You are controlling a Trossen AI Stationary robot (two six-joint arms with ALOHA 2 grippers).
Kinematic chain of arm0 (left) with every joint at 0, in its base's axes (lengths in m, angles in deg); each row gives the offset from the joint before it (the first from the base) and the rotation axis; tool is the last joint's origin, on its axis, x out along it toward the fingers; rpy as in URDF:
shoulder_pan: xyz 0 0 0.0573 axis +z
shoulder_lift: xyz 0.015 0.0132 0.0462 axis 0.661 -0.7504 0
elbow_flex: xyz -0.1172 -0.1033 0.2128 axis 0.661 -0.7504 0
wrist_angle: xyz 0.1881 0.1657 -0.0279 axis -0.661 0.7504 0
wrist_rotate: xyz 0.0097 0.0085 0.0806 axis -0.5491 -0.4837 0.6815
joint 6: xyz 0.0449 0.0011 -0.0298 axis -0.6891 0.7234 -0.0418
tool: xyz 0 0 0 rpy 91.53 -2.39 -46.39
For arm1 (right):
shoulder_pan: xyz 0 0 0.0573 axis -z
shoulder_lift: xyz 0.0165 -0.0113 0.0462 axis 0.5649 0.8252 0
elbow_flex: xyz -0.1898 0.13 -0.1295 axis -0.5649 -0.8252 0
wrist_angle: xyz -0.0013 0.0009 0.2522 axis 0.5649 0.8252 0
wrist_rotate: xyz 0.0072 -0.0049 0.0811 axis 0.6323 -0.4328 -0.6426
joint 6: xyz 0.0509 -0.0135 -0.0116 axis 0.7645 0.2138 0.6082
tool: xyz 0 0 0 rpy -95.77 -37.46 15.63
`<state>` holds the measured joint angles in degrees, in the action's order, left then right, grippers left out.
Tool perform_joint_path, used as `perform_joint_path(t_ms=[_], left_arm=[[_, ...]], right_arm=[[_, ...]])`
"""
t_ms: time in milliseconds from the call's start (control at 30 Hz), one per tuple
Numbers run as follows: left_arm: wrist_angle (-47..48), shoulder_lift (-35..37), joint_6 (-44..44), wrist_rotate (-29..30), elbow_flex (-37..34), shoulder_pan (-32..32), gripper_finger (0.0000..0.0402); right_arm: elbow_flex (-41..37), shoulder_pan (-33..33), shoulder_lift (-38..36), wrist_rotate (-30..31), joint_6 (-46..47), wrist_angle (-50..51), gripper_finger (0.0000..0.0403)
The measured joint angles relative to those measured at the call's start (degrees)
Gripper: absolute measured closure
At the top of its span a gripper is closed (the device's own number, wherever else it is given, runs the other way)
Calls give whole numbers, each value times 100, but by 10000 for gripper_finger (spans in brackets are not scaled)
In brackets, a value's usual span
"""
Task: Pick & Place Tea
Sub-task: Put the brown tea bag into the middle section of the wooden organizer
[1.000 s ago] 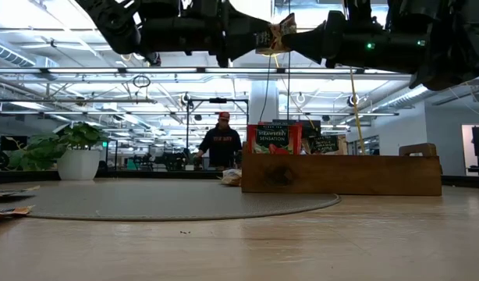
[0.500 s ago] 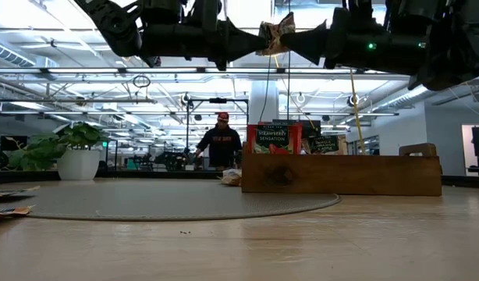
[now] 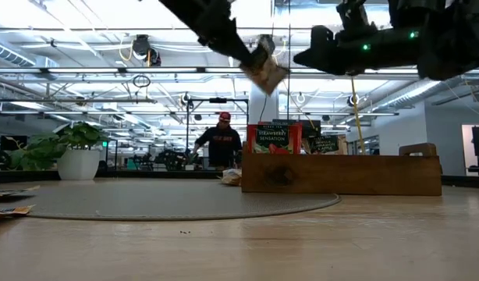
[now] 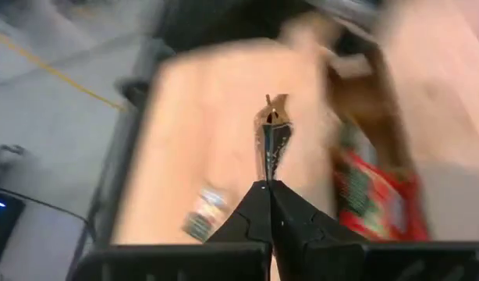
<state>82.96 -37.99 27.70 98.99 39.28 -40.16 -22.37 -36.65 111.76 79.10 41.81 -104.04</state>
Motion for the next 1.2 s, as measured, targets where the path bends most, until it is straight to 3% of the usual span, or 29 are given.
perform_joint_path(t_ms=[300,467,767,1200], left_arm=[[1325,-1791,-28,-200,1750,-820,401],[1702,-2570,-89,62,2751,-935,401],[2671,-3511,276,489,4250,-826,401],[3322,-3839,672,488,4356,-787,401]], right_arm=[[0,17,-2143,193,324,2728,336],[-2,19,-2834,181,766,3965,337],[-6,18,-3065,178,984,4680,339],[-2,17,-3058,163,987,4601,343]])
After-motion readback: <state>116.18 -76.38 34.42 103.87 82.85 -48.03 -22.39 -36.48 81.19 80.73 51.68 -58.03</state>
